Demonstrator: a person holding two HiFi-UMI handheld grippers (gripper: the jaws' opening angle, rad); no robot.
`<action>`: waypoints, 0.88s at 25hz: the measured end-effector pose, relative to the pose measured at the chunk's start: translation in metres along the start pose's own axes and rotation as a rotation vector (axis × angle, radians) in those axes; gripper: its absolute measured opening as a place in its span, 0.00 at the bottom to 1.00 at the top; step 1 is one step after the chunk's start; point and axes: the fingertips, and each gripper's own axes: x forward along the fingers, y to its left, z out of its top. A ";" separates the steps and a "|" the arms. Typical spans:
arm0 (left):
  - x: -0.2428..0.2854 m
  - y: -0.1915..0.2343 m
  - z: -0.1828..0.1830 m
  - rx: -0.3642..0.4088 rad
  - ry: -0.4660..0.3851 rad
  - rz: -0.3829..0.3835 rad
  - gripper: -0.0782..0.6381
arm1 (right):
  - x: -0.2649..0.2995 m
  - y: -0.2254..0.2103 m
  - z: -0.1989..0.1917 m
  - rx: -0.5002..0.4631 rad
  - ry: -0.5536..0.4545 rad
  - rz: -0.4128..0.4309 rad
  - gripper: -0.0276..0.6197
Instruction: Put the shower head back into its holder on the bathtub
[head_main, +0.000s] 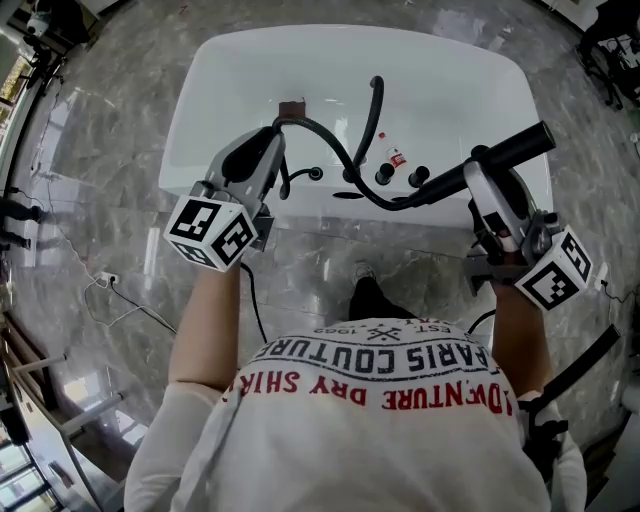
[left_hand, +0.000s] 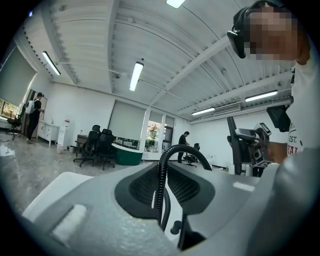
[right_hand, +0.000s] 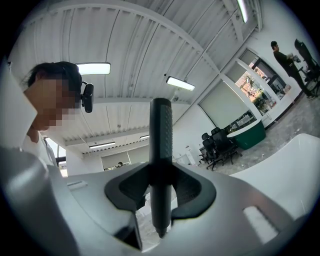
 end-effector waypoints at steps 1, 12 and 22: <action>0.004 0.000 0.005 0.008 -0.005 -0.002 0.19 | 0.000 0.000 0.002 0.002 -0.007 0.001 0.26; 0.059 0.004 0.007 0.036 0.020 -0.024 0.19 | -0.002 -0.029 0.015 0.011 -0.052 -0.039 0.26; 0.093 0.023 -0.025 0.004 0.068 -0.011 0.19 | 0.009 -0.061 0.010 0.031 -0.035 -0.070 0.26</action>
